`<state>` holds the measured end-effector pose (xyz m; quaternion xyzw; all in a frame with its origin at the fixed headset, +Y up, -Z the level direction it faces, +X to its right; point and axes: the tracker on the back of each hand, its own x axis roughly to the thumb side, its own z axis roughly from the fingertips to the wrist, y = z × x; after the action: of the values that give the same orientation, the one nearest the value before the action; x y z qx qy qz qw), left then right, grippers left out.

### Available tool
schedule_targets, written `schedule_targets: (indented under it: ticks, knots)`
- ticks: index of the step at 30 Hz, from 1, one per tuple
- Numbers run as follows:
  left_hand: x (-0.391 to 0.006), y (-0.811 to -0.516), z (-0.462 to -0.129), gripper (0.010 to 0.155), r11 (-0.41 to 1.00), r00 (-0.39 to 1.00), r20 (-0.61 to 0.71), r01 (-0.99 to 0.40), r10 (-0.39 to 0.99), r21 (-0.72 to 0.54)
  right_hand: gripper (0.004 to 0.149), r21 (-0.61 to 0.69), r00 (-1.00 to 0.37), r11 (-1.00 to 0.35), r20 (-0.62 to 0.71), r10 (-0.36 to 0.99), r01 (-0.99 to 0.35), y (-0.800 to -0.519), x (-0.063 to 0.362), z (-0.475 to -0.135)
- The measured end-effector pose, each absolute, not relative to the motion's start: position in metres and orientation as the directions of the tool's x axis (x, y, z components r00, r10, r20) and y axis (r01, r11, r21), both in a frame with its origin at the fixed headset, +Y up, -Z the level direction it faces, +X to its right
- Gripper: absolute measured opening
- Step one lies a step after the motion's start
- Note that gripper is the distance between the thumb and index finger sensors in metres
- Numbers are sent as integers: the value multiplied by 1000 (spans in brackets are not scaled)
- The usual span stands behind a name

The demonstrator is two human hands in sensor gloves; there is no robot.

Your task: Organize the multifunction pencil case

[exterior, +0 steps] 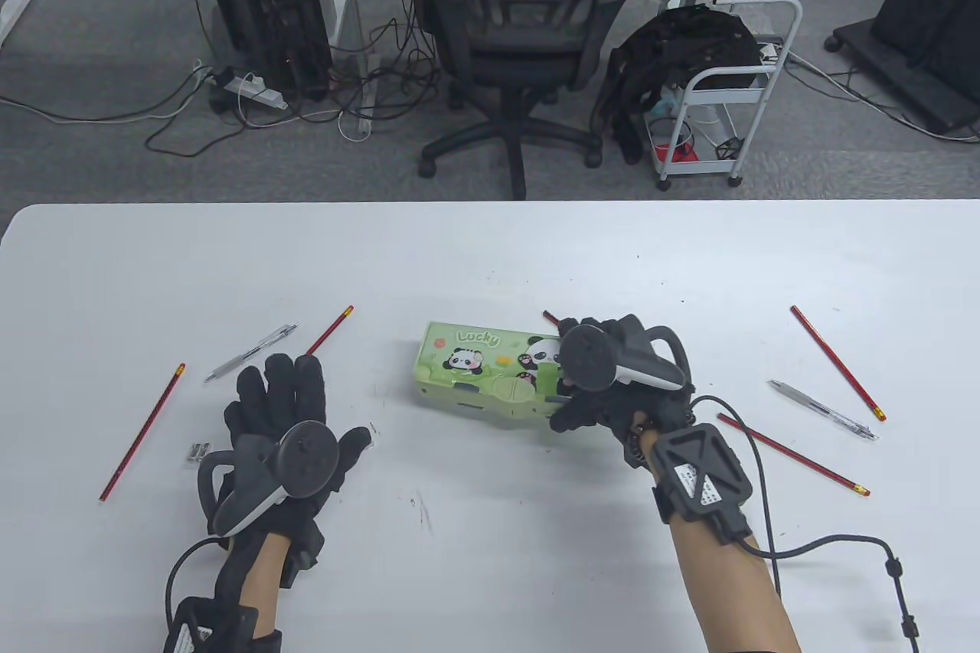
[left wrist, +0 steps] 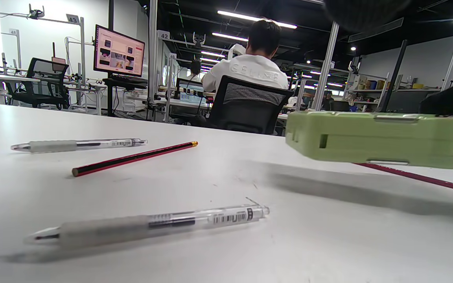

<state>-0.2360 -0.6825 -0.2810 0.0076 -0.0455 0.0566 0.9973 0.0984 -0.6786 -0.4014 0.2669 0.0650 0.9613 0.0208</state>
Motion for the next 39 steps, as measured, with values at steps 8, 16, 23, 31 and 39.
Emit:
schedule_targets:
  ticks: [8,16,23,31,39]
  knots:
    - [-240,-685,-283,98,993,990,76,-121,121,-6,115,146,-818,-988,573,44,49,-695,74,-396]
    - [-237,-686,-283,98,993,990,83,-114,115,-19,113,181,-827,-977,562,10,111,-711,71,-400]
    - [-237,-687,-283,98,993,990,78,-113,115,-27,111,170,-821,-971,569,-44,170,-725,70,-396]
    - [-231,-692,-286,97,994,990,94,-101,105,-47,103,166,-859,-979,512,-15,116,-723,86,-383]
    - [-208,-695,-289,93,995,982,163,-97,96,1,88,57,-886,-994,459,-58,95,-721,94,-363]
